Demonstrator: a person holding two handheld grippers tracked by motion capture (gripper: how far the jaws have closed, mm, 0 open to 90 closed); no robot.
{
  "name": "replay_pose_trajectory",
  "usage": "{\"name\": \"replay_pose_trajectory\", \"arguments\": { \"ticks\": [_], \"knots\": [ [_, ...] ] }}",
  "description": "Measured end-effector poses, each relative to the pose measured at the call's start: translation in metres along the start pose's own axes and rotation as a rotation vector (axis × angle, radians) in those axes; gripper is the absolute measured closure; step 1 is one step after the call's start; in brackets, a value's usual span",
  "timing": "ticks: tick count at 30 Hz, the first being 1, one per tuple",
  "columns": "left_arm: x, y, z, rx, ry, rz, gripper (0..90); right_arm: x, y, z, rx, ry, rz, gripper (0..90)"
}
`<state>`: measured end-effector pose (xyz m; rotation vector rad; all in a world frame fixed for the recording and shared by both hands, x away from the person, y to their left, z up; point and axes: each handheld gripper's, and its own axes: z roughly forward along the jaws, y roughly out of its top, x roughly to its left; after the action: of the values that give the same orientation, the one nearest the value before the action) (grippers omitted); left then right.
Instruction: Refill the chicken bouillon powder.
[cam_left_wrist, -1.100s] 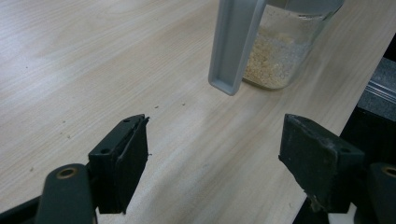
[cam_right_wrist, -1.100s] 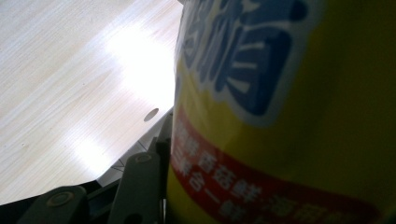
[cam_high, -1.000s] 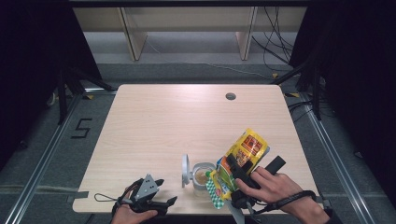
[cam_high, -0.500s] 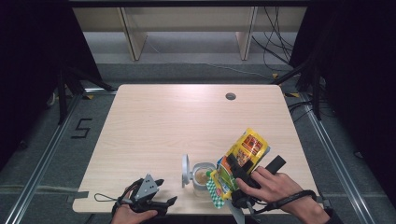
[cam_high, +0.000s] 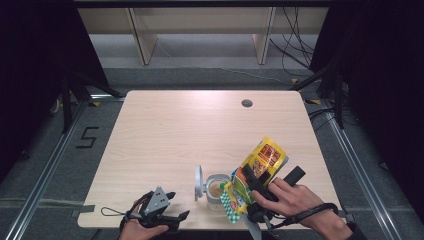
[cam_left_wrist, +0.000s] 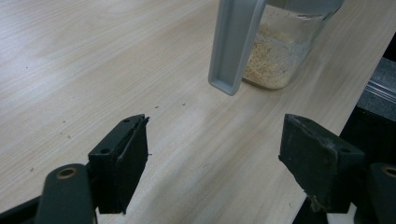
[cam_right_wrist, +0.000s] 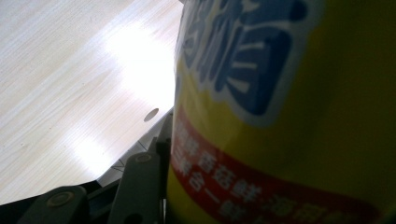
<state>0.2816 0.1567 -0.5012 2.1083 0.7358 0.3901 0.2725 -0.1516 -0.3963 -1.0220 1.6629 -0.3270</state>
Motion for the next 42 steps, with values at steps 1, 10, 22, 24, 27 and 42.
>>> {"name": "replay_pose_trajectory", "arguments": {
  "ticks": [1, 10, 22, 24, 27, 42],
  "knots": [
    [-0.0016, -0.0003, 0.0006, -0.011, -0.006, -0.02, 23.1, 0.0004, 0.0001, 0.0001, -0.001, -0.004, 0.009, 60.3],
    [-0.0023, -0.0004, 0.0006, -0.012, -0.01, -0.03, 23.1, 0.0005, -0.0015, -0.0004, 0.007, -0.007, -0.008, 60.3],
    [-0.0027, -0.0005, 0.0011, -0.023, 0.003, -0.037, 23.1, -0.0006, -0.0009, 0.0002, 0.004, -0.003, 0.002, 60.4],
    [-0.0032, -0.0004, 0.0009, -0.024, -0.006, -0.04, 23.1, -0.0005, -0.0007, 0.0006, 0.0, -0.002, -0.002, 60.4],
    [-0.0033, -0.0005, 0.001, -0.024, -0.005, -0.042, 23.1, -0.0006, -0.0003, 0.0, 0.002, -0.011, 0.014, 60.3],
    [-0.0017, -0.0003, 0.0008, -0.01, -0.006, -0.025, 23.1, -0.0017, -0.0009, -0.0004, -0.003, -0.006, -0.009, 60.5]
  ]
}}
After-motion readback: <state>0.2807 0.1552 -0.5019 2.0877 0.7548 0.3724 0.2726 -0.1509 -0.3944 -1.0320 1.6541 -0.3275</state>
